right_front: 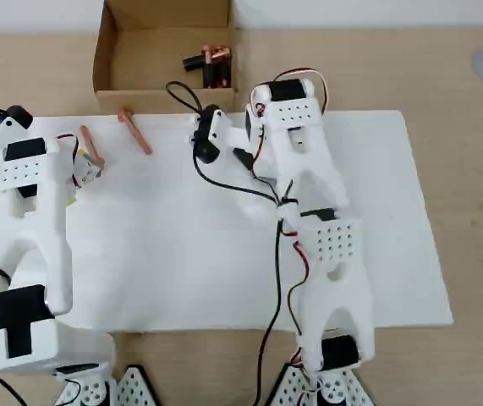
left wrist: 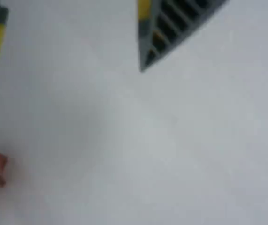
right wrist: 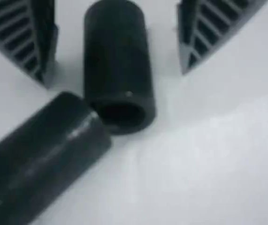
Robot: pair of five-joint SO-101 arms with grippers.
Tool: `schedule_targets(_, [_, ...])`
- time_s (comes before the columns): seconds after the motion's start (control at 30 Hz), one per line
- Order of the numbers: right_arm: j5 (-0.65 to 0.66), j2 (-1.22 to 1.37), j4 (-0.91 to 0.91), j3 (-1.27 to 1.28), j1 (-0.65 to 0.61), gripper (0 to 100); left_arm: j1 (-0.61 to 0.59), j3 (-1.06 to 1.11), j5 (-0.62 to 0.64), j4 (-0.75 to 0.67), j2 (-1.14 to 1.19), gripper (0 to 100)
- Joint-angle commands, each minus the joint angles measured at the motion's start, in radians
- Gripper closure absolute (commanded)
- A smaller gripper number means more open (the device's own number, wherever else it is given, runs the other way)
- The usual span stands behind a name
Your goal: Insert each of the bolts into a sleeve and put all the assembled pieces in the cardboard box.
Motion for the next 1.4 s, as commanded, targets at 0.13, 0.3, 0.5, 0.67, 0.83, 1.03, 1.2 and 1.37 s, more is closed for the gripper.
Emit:
schedule_targets(0.13, [0.000, 0.002, 0.002, -0.087, 0.038, 98.0, -0.008, -0.046, -0.006, 0.018, -0.024, 78])
schedule_targets(0.3, [-0.038, -0.001, -0.005, -0.096, 0.038, 98.3, -0.008, -0.046, -0.006, 0.018, -0.024, 78])
schedule_targets(0.5, [-0.120, -0.001, 0.002, -0.188, 0.035, 98.8, -0.006, -0.046, -0.028, 0.014, -0.024, 78])
schedule_targets(0.67, [-0.209, -0.002, 0.081, -0.409, 0.013, 98.8, -0.006, -0.046, -0.028, 0.012, -0.024, 78])
schedule_targets(0.83, [-0.319, -0.002, 0.086, -0.644, -0.021, 98.8, -0.011, -0.101, -0.166, 0.018, -0.018, 78])
schedule_targets(1.03, [-0.376, -0.004, 0.087, -0.734, -0.061, 98.8, -0.009, -0.196, -0.405, -0.008, -0.010, 78])
schedule_targets(1.2, [-0.377, -0.056, 0.087, -0.673, -0.064, 98.8, -0.037, -0.198, -0.509, -0.163, 0.067, 78])
schedule_targets(1.37, [-0.377, -0.151, 0.087, -0.553, -0.104, 98.8, -0.021, -0.313, -0.486, -0.176, 0.288, 78])
